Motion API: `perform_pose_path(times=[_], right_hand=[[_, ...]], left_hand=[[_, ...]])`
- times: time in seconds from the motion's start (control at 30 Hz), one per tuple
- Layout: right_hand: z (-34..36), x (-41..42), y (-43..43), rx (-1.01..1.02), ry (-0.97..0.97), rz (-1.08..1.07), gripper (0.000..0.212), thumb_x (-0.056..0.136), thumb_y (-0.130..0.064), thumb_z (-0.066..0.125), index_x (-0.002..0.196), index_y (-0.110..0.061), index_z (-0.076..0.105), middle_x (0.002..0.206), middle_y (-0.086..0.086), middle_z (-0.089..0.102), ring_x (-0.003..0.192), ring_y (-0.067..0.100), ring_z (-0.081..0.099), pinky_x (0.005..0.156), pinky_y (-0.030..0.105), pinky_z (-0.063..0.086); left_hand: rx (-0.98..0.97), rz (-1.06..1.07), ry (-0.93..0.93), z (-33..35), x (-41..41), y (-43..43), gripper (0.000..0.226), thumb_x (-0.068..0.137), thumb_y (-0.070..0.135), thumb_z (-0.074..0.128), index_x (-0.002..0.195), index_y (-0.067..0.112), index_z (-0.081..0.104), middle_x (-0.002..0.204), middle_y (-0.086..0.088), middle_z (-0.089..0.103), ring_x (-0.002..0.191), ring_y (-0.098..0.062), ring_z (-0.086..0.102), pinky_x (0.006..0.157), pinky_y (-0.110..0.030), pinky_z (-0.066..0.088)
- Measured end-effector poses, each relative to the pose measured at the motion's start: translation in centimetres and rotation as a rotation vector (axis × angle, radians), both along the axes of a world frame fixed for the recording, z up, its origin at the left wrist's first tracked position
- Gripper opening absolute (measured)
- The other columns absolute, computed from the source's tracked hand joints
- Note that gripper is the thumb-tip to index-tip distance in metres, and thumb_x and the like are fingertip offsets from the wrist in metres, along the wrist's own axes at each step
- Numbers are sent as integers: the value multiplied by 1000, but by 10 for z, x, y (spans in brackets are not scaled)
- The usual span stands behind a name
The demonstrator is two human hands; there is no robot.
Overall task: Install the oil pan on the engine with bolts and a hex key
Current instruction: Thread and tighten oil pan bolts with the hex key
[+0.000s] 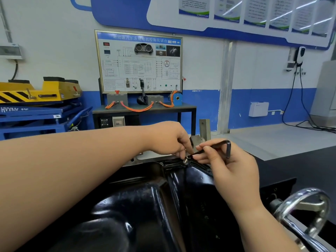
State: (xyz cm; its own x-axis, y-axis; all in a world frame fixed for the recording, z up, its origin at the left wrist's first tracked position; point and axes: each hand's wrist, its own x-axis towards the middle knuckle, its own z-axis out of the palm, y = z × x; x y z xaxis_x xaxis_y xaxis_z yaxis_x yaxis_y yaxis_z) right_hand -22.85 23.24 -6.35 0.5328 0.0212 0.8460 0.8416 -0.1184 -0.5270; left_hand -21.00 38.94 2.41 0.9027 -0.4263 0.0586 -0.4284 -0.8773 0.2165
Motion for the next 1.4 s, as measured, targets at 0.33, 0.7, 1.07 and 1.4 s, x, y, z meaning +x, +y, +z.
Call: perform_pose_path(times=[0.33,0.7,1.07,1.4], right_hand=[[-2,1,1,-25,-50,-74,19,86,-6,50,80,-20,62,75,-9,68,69,-1,66,66,12,50],[-2,3,2,-78,-67,-177,11,83,-15,57,75,-14,64,68,-16,67,67,3,66,62,22,51],[0,0,3,-37,20,-54,12,85,-8,67,74,-7,61,65,-3,68,64,-1,67,61,9,50],[3,3,7,-32,30,-59,19,84,-12,67,73,0,59,64,1,67,59,0,66,57,15,51]], left_hand=[[58,18,-39,2,-6,-5,26,82,13,62,104,24,71,68,23,59,73,5,56,77,-17,44],[117,-23,-81,-6,0,-9,15,80,26,70,94,18,72,67,15,60,59,3,49,63,-17,39],[185,-58,-158,-7,-1,-12,24,82,27,67,63,23,52,52,9,42,50,-5,38,52,-20,30],[179,-59,-187,-10,1,-12,24,80,32,67,64,19,56,50,7,41,48,-7,37,49,-16,28]])
